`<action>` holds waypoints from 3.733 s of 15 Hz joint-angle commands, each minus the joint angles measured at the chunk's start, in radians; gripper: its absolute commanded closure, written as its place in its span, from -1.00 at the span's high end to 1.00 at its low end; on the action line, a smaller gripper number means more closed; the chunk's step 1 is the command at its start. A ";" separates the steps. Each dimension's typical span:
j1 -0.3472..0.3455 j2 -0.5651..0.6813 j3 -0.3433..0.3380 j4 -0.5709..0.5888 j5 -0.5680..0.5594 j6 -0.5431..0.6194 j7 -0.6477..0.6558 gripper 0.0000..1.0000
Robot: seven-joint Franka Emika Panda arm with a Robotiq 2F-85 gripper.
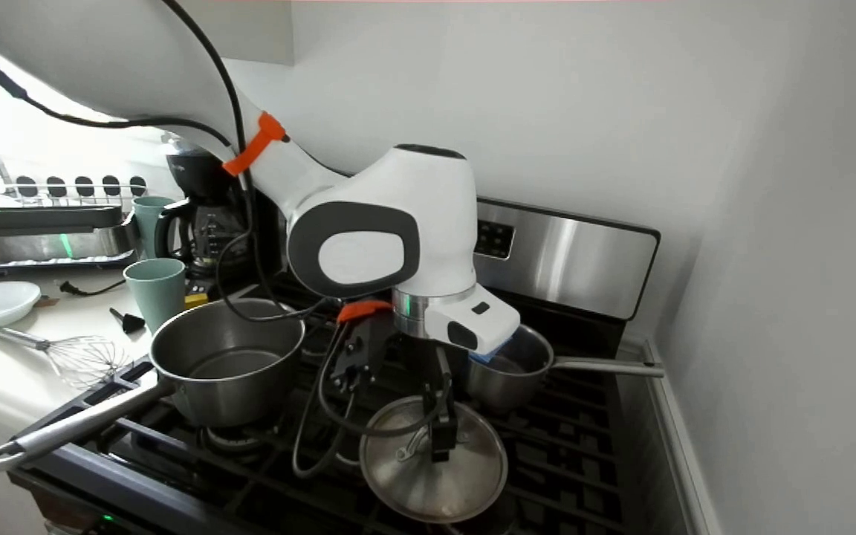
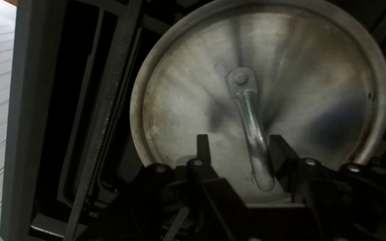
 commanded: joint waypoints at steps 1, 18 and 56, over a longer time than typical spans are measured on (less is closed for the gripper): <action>-0.031 0.043 0.019 0.077 0.025 -0.048 -0.016 -0.60; -0.009 -0.110 0.034 0.052 0.012 -0.207 -0.057 -0.93; 0.202 -0.789 0.205 -0.667 -0.250 -0.116 0.031 -0.93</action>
